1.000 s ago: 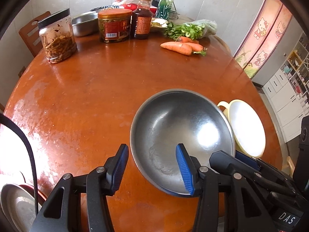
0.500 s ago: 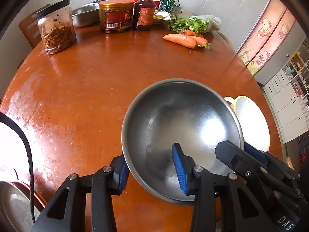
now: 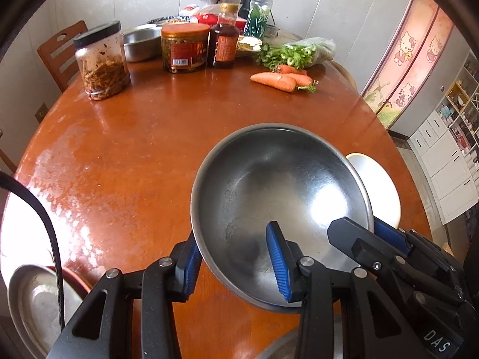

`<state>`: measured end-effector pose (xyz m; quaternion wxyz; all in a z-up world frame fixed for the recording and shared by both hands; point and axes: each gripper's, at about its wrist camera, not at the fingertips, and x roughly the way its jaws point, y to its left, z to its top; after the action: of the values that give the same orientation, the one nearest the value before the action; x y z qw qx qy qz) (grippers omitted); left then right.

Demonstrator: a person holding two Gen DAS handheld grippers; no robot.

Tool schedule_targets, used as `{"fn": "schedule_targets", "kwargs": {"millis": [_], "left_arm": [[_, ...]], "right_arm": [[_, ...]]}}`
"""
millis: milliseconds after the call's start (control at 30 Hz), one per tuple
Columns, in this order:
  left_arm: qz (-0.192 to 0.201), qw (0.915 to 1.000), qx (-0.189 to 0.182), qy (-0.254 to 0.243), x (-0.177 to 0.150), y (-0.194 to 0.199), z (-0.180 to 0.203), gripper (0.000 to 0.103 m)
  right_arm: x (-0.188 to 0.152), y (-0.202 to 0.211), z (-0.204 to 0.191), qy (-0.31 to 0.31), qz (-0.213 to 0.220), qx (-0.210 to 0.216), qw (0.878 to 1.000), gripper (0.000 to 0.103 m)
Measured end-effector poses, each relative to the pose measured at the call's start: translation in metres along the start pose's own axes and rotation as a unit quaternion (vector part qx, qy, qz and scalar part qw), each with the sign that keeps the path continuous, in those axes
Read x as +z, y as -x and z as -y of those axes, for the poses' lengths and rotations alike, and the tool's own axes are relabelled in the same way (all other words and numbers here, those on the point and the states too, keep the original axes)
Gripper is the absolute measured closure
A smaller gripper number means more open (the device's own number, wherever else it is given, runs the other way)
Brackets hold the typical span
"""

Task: Organize plates and bowls
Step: 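Lift the small steel bowl and carry it over the steel basin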

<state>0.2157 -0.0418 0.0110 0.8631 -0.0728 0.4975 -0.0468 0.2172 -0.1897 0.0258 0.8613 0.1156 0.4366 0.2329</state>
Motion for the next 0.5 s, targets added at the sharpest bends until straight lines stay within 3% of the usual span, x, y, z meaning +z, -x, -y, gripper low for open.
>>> {"fn": "schedule_targets", "kwargs": {"millis": [500], "left_arm": [[0.04, 0.9992, 0.005, -0.008, -0.023, 0.045, 0.011, 0.062]], "right_arm": [[-0.015, 0.037, -0.017, 0.024, 0.03, 0.008, 0.999, 0.067]]}}
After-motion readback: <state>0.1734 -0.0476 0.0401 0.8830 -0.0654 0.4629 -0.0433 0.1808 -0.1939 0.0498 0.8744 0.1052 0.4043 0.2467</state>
